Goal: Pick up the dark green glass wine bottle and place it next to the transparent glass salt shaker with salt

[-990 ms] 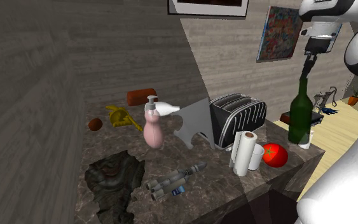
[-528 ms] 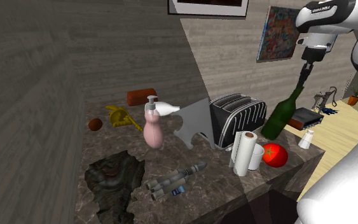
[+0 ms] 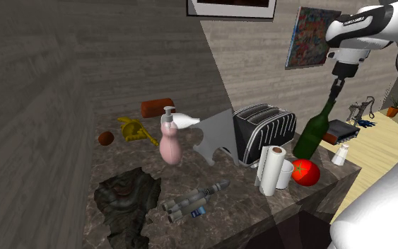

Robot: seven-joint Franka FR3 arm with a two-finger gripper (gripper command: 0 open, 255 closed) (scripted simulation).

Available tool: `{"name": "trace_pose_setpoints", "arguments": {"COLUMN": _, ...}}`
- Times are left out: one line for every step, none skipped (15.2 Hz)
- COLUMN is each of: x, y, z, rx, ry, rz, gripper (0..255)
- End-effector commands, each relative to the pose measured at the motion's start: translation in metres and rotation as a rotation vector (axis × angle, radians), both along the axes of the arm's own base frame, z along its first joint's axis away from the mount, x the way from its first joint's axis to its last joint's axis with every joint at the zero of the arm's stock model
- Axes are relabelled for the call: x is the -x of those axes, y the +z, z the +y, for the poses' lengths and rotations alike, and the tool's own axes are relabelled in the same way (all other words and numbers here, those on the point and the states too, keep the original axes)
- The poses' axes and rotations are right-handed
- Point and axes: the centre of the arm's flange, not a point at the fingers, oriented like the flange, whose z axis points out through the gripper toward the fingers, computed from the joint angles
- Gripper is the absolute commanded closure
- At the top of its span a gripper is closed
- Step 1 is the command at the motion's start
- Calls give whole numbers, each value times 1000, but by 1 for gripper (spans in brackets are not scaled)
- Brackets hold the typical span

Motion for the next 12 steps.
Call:
{"name": "trace_pose_setpoints", "arguments": {"x": 0, "y": -8, "z": 0, "rx": -9, "ry": 0, "rz": 7, "gripper": 255}}
{"name": "trace_pose_setpoints", "arguments": {"x": 0, "y": -8, "z": 0, "rx": -9, "ry": 0, "rz": 7, "gripper": 255}}
{"name": "trace_pose_setpoints", "arguments": {"x": 0, "y": -8, "z": 0, "rx": -9, "ry": 0, "rz": 7, "gripper": 255}}
{"name": "trace_pose_setpoints", "arguments": {"x": 0, "y": -8, "z": 0, "rx": -9, "ry": 0, "rz": 7, "gripper": 255}}
{"name": "trace_pose_setpoints", "arguments": {"x": 0, "y": -8, "z": 0, "rx": -9, "ry": 0, "rz": 7, "gripper": 255}}
{"name": "trace_pose_setpoints", "arguments": {"x": 0, "y": -8, "z": 0, "rx": -9, "ry": 0, "rz": 7, "gripper": 255}}
{"name": "trace_pose_setpoints", "arguments": {"x": 0, "y": -8, "z": 0, "rx": -9, "ry": 0, "rz": 7, "gripper": 0}}
{"name": "trace_pose_setpoints", "arguments": {"x": -1, "y": -8, "z": 0, "rx": -9, "ry": 0, "rz": 7, "gripper": 0}}
{"name": "trace_pose_setpoints", "arguments": {"x": 0, "y": -8, "z": 1, "rx": -9, "ry": 0, "rz": 7, "gripper": 0}}
{"name": "trace_pose_setpoints", "arguments": {"x": 0, "y": -8, "z": 0, "rx": -9, "ry": 0, "rz": 7, "gripper": 0}}
{"name": "trace_pose_setpoints", "arguments": {"x": 0, "y": -8, "z": 0, "rx": -9, "ry": 0, "rz": 7, "gripper": 0}}
{"name": "trace_pose_setpoints", "arguments": {"x": 0, "y": -8, "z": 0, "rx": -9, "ry": 0, "rz": 7, "gripper": 0}}
